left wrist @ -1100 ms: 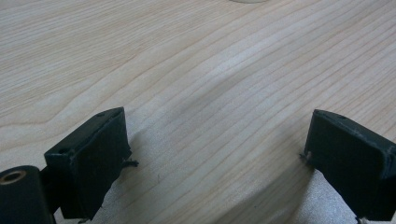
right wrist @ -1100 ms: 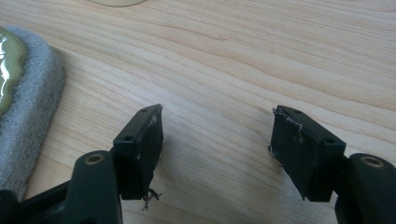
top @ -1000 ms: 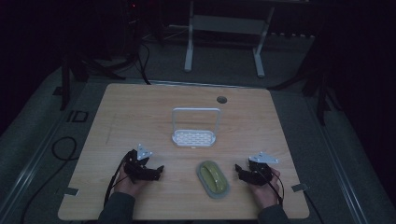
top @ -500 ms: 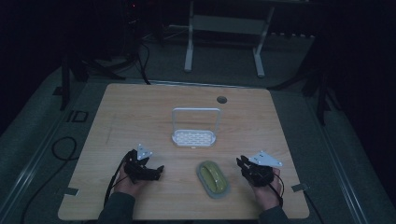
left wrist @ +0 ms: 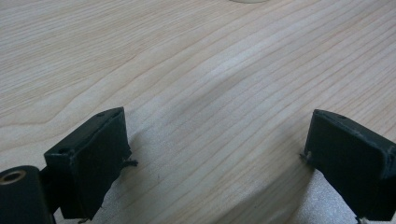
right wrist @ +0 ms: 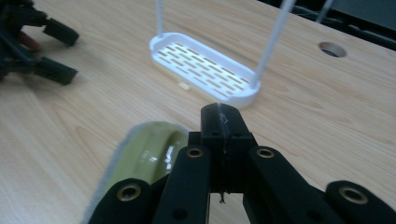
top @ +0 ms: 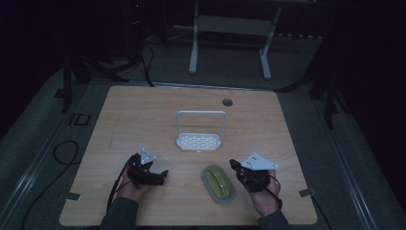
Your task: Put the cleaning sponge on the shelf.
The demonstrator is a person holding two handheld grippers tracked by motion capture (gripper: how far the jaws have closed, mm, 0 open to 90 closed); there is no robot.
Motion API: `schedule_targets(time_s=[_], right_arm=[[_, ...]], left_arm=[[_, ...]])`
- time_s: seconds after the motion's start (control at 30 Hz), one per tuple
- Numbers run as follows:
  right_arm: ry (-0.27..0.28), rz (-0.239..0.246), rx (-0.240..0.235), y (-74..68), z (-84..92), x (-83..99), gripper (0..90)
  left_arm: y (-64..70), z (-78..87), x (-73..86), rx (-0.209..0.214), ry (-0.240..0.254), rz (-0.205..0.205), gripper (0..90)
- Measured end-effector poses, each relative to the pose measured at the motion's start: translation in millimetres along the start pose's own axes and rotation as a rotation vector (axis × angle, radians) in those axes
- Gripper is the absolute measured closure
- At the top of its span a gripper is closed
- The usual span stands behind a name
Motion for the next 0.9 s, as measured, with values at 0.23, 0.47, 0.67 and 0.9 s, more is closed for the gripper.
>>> schedule_targets(time_s=[0.23,0.47,0.67,0.9], right_arm=[[-0.031,0.026,-0.044,-16.3,-8.4,-1.1,89.8],[-0.051,0.057,-0.080,-32.6,-17.0,-2.3,89.8],[-0.068,0.070,-0.104,-44.1,-24.2,0.0,89.8],[-0.096,0.085,-0.117,-52.3,-32.0,6.1,89.0]], left_arm=[[0.0,0.0,0.0,0.000,0.000,0.000,6.4],[0.0,0.0,0.0,0.000,0.000,0.000,6.4],[0.0,0.0,0.0,0.000,0.000,0.000,6.4],[0.1,0.0,0.0,0.000,0.000,0.001,6.4]])
Point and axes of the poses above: each handheld gripper's, and its own axes: z roughly backward along the jaws, x roughly out of its underside, y roughly to its right, the point moved 4 cm from there along -z, roughly forward along the jaws, and after that the axes turned 15 degrees about -z, right-handed, at the moved point
